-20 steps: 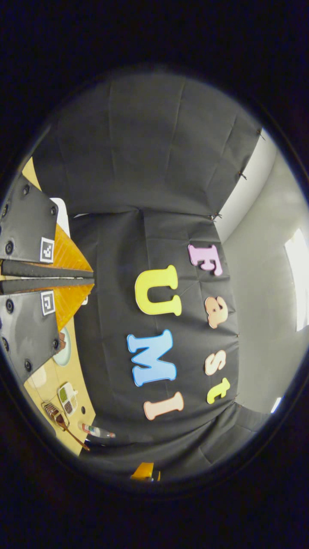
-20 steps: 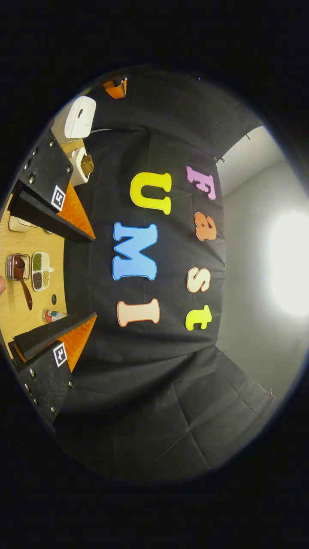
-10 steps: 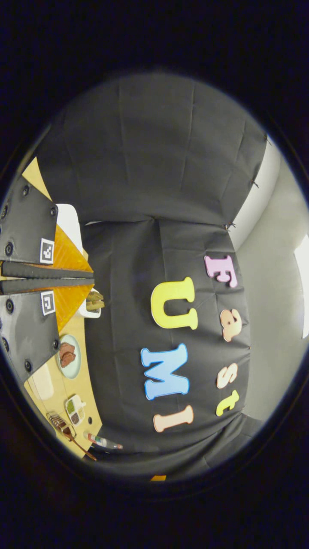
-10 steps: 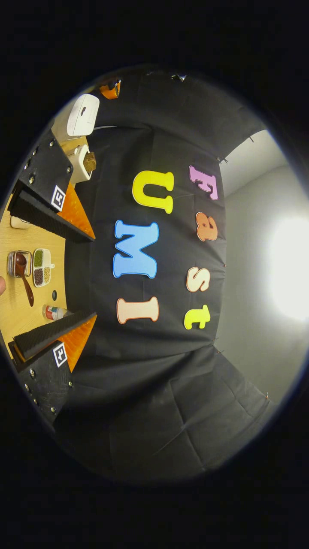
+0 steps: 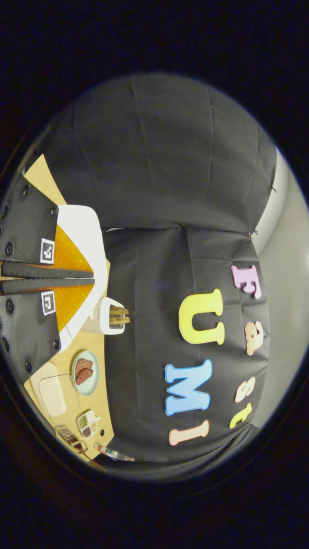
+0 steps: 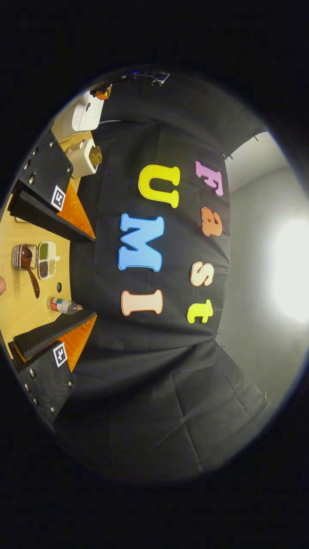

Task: Close the left gripper, press the button to open the rice cooker; take a wooden spoon from the chopstick holder with the right hand, scoop a spoonful of rice and pour it into the rice cooker, then put the wooden spoon back into the chopstick holder.

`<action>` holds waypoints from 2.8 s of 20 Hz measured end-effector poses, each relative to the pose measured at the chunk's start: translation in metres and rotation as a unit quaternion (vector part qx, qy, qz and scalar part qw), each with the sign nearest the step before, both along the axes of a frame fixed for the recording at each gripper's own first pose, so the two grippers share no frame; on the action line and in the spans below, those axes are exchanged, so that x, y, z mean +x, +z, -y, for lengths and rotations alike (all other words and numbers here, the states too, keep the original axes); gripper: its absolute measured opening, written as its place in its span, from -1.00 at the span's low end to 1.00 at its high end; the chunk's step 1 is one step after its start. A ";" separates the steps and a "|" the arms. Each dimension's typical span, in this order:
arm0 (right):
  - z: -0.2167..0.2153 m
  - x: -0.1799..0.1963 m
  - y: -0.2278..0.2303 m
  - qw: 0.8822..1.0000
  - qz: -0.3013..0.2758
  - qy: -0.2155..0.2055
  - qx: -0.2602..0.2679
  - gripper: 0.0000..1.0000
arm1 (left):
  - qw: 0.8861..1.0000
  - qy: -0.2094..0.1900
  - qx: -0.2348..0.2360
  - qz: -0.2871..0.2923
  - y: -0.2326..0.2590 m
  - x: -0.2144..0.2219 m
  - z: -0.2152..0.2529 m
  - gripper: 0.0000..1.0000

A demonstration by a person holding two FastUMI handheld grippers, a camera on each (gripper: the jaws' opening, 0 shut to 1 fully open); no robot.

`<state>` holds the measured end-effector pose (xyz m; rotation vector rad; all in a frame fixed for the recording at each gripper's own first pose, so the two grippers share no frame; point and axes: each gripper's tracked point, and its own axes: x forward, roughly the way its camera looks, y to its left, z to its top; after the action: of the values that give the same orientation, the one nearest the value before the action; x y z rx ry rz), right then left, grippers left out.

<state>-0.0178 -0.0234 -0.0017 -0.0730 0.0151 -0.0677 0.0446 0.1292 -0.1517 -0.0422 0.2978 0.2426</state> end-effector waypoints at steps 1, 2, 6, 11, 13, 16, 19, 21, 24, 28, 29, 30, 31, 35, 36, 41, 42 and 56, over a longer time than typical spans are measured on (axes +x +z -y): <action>0.002 0.000 0.000 1.000 -0.001 -0.003 -0.002 0.92 | 1.000 0.002 -0.007 -0.007 -0.006 0.003 -0.001 -0.72; 0.005 -0.002 -0.001 1.000 -0.003 -0.006 -0.003 0.92 | 1.000 0.006 -0.011 -0.017 -0.016 0.004 -0.003 -0.81; 0.010 -0.003 -0.003 1.000 -0.008 -0.011 -0.005 0.92 | 0.999 0.006 -0.023 -0.040 -0.038 0.006 -0.001 -0.81; 0.005 0.000 -0.004 1.000 -0.009 -0.006 -0.011 0.92 | 0.997 0.004 -0.031 -0.073 -0.067 0.004 0.000 -0.81; 0.005 0.000 -0.006 1.000 -0.010 -0.004 -0.014 0.91 | 0.997 0.001 -0.022 -0.069 -0.065 0.004 0.001 -0.89; 0.004 0.002 -0.006 1.000 -0.009 -0.001 -0.011 0.90 | 0.998 -0.002 -0.013 -0.066 -0.066 0.003 0.004 -0.82; 0.002 0.004 -0.008 1.000 -0.012 0.000 -0.009 0.90 | 0.996 0.012 -0.066 -0.058 -0.069 0.002 0.005 -0.74; 0.000 0.004 -0.009 1.000 -0.013 0.003 -0.008 0.89 | 0.995 0.006 -0.071 -0.069 -0.075 0.000 0.006 -0.79; -0.006 0.005 -0.010 1.000 -0.013 0.012 -0.004 0.90 | 0.996 -0.002 -0.051 -0.074 -0.071 0.003 0.004 -0.82; -0.006 0.005 -0.007 1.000 -0.005 0.019 -0.006 0.90 | 0.994 0.009 -0.070 -0.079 -0.064 0.001 0.002 -0.82; -0.005 0.005 -0.006 1.000 -0.004 0.019 -0.006 0.89 | 0.994 0.008 -0.070 -0.081 -0.063 0.001 0.002 -0.83; -0.003 0.005 -0.005 1.000 -0.003 0.019 -0.005 0.89 | 0.995 0.005 -0.065 -0.078 -0.058 0.002 0.001 -0.83; -0.002 0.006 -0.005 1.000 -0.003 0.018 -0.002 0.89 | 0.996 0.003 -0.055 -0.071 -0.050 0.003 -0.001 -0.82; 0.002 0.009 -0.008 1.000 -0.006 0.018 0.007 0.89 | 0.999 0.007 -0.012 -0.043 -0.014 0.007 -0.008 -0.82; 0.003 0.010 -0.009 1.000 -0.007 0.018 0.007 0.89 | 0.999 0.010 -0.008 -0.035 -0.004 0.010 -0.010 -0.82; 0.004 0.017 -0.014 1.000 -0.010 0.023 0.013 0.90 | 0.999 0.027 0.004 0.016 0.054 0.013 -0.023 -0.82; 0.004 0.018 -0.016 1.000 -0.011 0.023 0.015 0.89 | 0.999 0.023 0.003 0.025 0.063 0.013 -0.018 -0.82; 0.020 0.059 -0.059 0.998 -0.041 0.024 0.039 0.89 | 0.988 -0.023 0.023 0.152 0.166 -0.028 0.039 1.00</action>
<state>0.0417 -0.0438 -0.0610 0.0025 0.0982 -0.0154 0.0171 0.0901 0.0147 -0.0263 -0.0105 0.1944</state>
